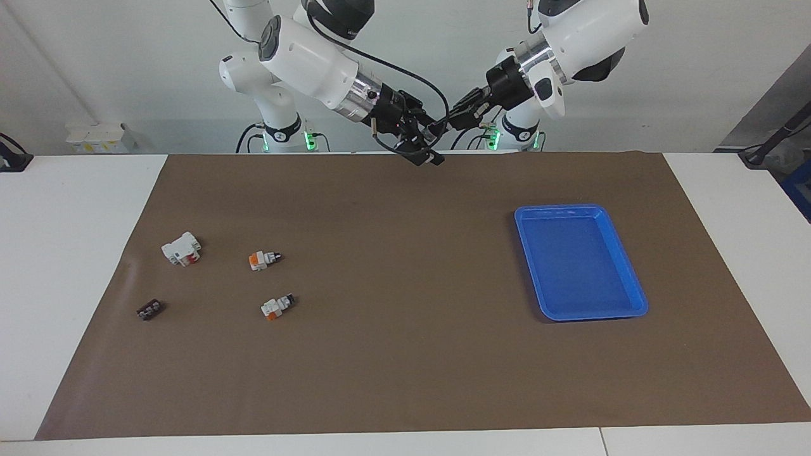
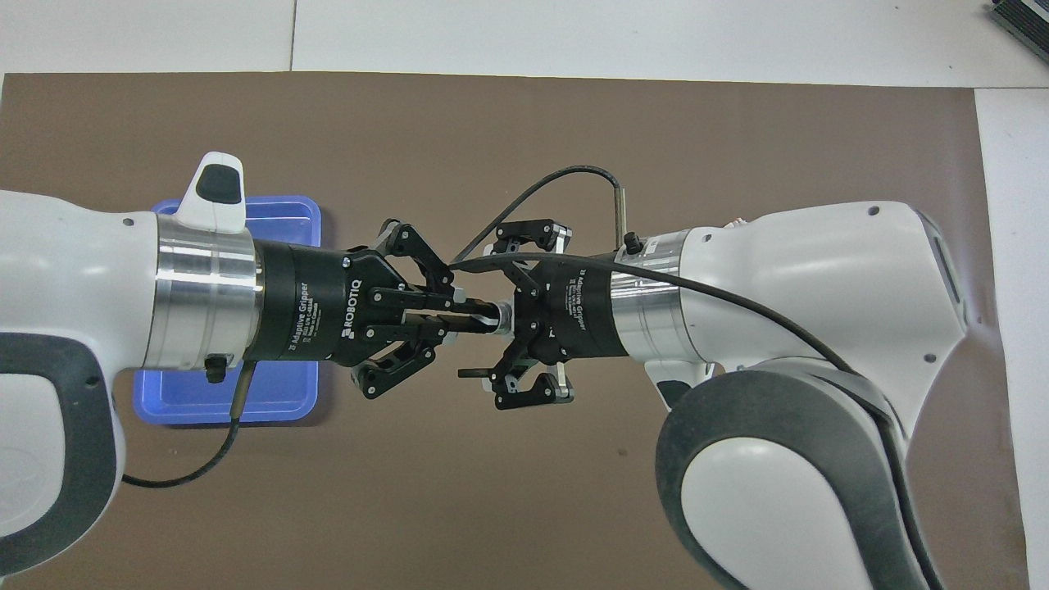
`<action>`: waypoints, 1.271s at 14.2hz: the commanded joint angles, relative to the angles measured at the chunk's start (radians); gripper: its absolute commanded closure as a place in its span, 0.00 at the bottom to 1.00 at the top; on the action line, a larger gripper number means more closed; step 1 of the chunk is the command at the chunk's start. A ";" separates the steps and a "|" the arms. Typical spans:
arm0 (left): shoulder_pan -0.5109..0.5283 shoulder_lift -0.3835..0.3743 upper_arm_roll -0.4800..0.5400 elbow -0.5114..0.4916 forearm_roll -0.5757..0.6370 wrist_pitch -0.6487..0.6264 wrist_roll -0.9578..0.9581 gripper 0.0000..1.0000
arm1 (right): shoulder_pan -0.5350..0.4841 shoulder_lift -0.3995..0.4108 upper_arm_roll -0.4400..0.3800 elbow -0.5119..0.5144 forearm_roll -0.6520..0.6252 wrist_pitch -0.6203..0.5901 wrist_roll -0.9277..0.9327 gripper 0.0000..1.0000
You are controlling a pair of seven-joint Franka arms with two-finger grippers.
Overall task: Turn and place switch with both arms
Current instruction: 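Lower the switch into the blue tray while the right gripper withdraws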
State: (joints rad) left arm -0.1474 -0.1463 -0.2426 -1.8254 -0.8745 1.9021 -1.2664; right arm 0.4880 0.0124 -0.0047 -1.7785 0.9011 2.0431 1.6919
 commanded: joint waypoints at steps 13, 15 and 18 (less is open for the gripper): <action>0.239 -0.199 0.006 -0.471 0.440 0.020 0.700 1.00 | -0.114 -0.129 -0.005 0.050 -0.408 -0.271 -0.406 0.00; 0.320 -0.182 0.006 -0.504 0.526 0.034 0.864 1.00 | -0.163 -0.129 -0.005 0.041 -0.520 -0.261 -0.625 0.00; 0.362 -0.121 0.006 -0.552 0.629 0.156 0.956 1.00 | -0.258 -0.097 -0.003 0.039 -0.710 -0.255 -1.040 0.00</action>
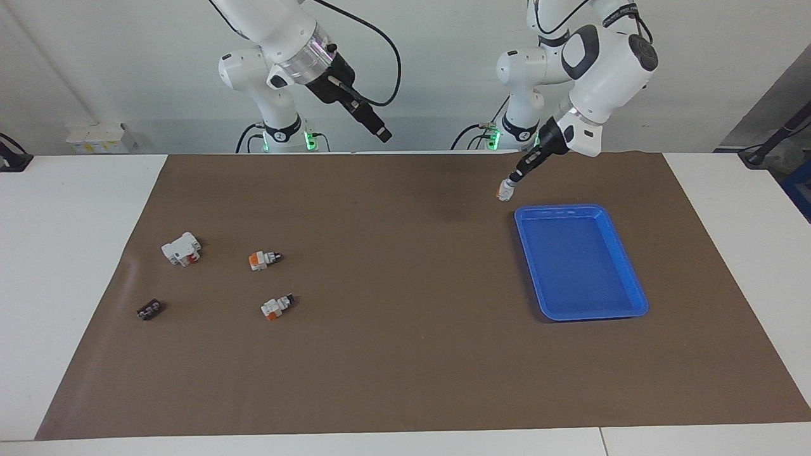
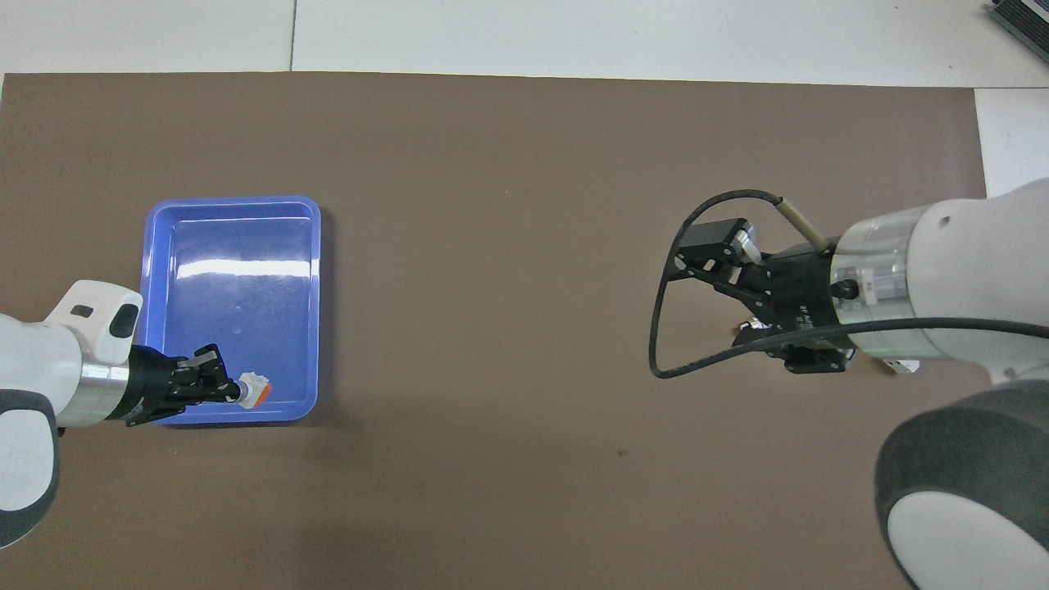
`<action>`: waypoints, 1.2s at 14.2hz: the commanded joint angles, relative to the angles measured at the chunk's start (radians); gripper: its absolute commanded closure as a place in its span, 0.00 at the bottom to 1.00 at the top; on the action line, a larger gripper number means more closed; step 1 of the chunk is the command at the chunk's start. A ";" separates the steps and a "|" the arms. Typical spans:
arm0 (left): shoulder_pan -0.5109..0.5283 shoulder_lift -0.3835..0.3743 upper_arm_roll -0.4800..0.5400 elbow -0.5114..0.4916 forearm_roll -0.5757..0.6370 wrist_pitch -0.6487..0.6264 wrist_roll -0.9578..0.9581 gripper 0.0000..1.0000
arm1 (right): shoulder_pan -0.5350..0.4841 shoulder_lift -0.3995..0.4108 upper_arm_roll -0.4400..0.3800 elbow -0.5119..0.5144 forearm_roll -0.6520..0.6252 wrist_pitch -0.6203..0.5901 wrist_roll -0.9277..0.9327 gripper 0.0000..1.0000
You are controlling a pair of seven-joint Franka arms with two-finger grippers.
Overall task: Turn and place switch with both arms
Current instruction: 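Lower the switch into the blue tray while the right gripper withdraws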
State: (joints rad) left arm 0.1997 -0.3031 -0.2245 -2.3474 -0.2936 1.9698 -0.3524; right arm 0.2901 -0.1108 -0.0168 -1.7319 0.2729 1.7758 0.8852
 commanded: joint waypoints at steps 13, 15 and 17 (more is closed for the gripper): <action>0.147 0.163 -0.013 0.002 0.171 0.183 0.253 0.39 | -0.193 0.358 0.009 -0.063 -0.282 0.399 -0.273 0.00; 0.145 0.162 -0.015 0.063 0.172 0.120 0.266 0.36 | -0.200 0.352 0.009 -0.086 -0.282 0.406 -0.273 0.00; 0.132 0.150 -0.015 0.115 0.172 0.106 0.346 0.23 | -0.209 0.349 0.009 -0.081 -0.282 0.366 -0.290 0.00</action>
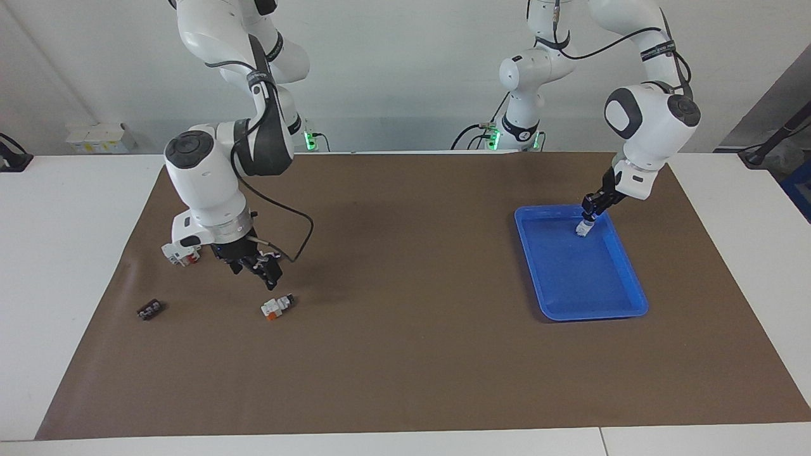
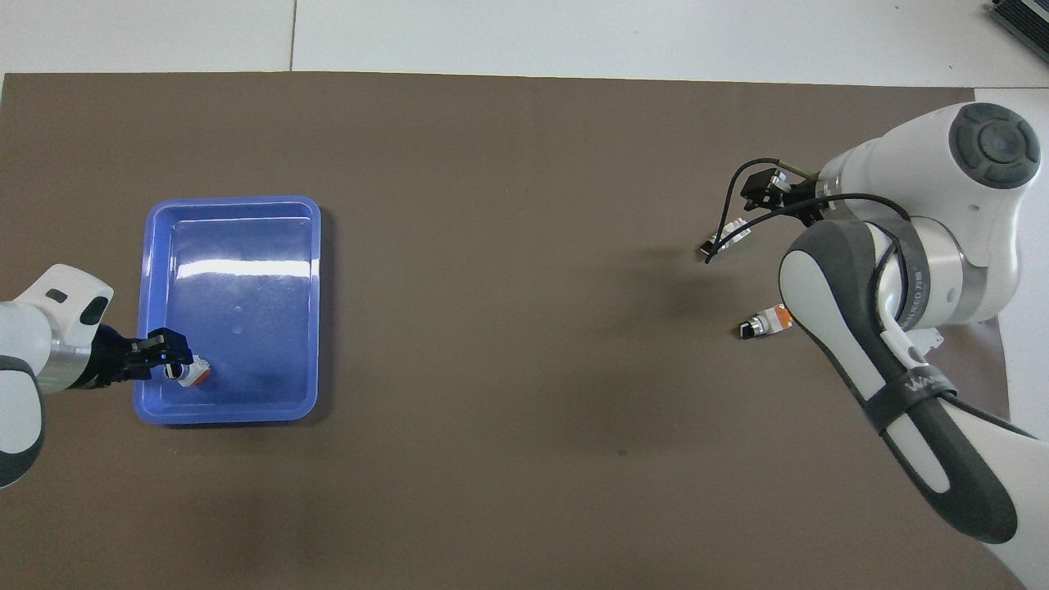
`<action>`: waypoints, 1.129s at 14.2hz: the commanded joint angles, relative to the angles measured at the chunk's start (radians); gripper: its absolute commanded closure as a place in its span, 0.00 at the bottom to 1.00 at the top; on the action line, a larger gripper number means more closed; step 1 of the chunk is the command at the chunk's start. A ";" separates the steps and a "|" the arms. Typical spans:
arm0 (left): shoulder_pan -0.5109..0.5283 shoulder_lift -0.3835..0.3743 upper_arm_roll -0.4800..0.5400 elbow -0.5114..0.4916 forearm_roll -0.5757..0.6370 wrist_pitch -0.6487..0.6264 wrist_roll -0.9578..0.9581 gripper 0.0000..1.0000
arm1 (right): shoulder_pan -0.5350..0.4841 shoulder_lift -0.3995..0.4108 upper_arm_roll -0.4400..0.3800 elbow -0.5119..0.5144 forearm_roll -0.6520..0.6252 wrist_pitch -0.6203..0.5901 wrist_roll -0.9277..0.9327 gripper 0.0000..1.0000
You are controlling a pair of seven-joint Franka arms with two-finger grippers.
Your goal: Turn and place switch with both arms
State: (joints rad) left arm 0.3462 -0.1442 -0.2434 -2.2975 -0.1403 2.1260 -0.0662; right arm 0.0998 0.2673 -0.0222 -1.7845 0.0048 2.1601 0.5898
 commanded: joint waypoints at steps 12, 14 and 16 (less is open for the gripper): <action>-0.170 0.106 0.004 0.587 0.018 -0.351 0.264 0.01 | -0.060 -0.255 0.010 0.162 -0.066 -0.462 -0.318 0.00; -0.179 0.123 0.006 0.645 0.016 -0.385 0.261 0.00 | -0.031 -0.292 -0.028 0.168 -0.068 -0.532 -0.324 0.00; -0.179 0.141 0.007 0.684 0.018 -0.406 0.243 0.00 | -0.026 -0.327 -0.039 0.174 -0.054 -0.598 -0.337 0.00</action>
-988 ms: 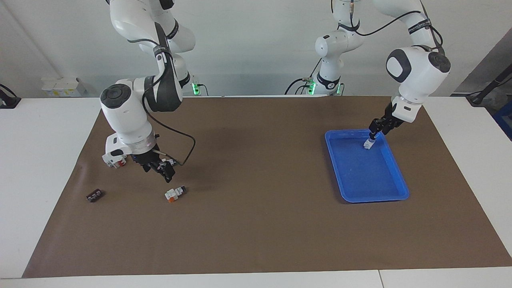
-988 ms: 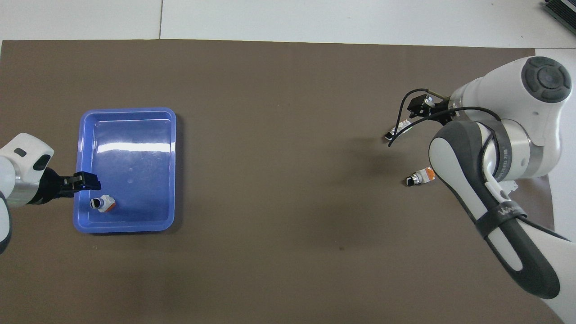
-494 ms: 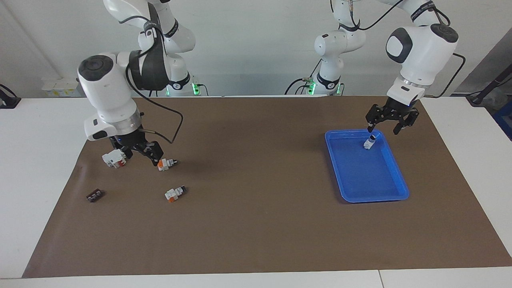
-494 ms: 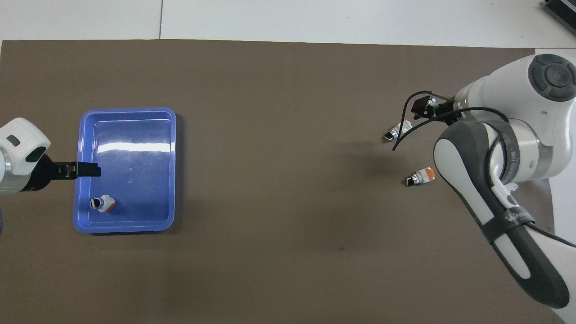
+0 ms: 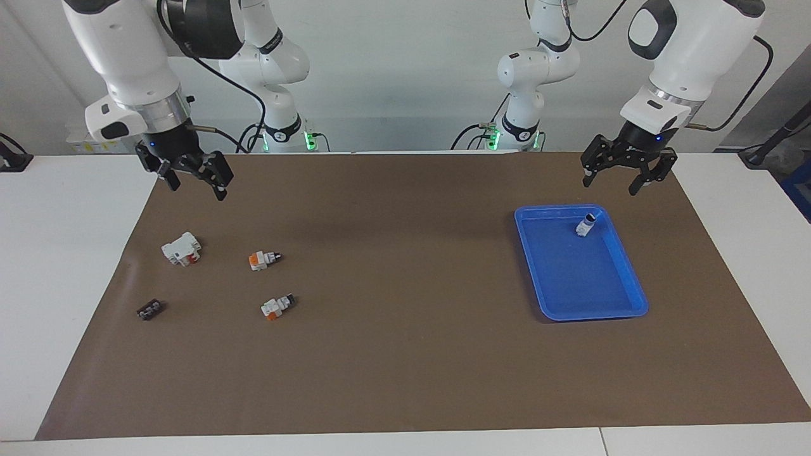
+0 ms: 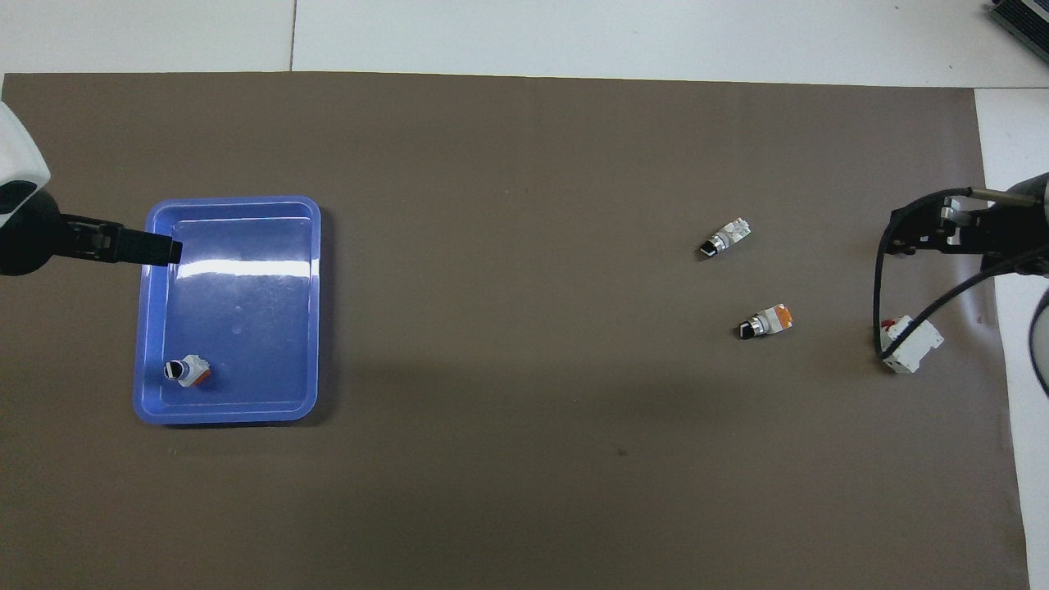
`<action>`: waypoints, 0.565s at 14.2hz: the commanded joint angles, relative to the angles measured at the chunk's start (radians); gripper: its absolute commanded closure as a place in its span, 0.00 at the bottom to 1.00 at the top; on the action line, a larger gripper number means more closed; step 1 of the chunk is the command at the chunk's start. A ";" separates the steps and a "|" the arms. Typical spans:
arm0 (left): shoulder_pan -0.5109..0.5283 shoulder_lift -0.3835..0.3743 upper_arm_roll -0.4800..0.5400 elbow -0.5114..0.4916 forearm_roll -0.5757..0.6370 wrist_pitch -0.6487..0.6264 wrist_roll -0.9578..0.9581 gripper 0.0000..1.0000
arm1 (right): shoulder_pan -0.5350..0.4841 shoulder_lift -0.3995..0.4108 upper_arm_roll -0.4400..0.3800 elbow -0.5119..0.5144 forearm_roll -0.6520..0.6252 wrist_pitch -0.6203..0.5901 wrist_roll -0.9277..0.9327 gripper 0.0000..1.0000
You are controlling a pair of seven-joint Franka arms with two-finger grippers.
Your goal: Turn and place switch with both arms
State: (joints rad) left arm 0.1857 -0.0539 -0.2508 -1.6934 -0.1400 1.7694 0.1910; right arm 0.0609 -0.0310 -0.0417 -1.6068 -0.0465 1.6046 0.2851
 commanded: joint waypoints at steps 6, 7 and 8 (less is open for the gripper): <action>-0.147 0.092 0.126 0.189 0.092 -0.171 -0.039 0.00 | 0.016 -0.044 -0.014 -0.010 0.025 -0.040 -0.041 0.00; -0.202 0.088 0.166 0.189 0.164 -0.166 -0.039 0.00 | 0.017 -0.044 -0.012 -0.010 0.025 -0.040 -0.058 0.00; -0.230 0.082 0.174 0.189 0.209 -0.154 -0.042 0.00 | 0.017 -0.044 -0.010 -0.011 0.025 -0.040 -0.067 0.00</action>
State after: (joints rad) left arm 0.0468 0.0176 -0.1316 -1.5433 -0.0227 1.6357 0.1746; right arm 0.0757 -0.0695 -0.0473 -1.6083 -0.0401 1.5565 0.2596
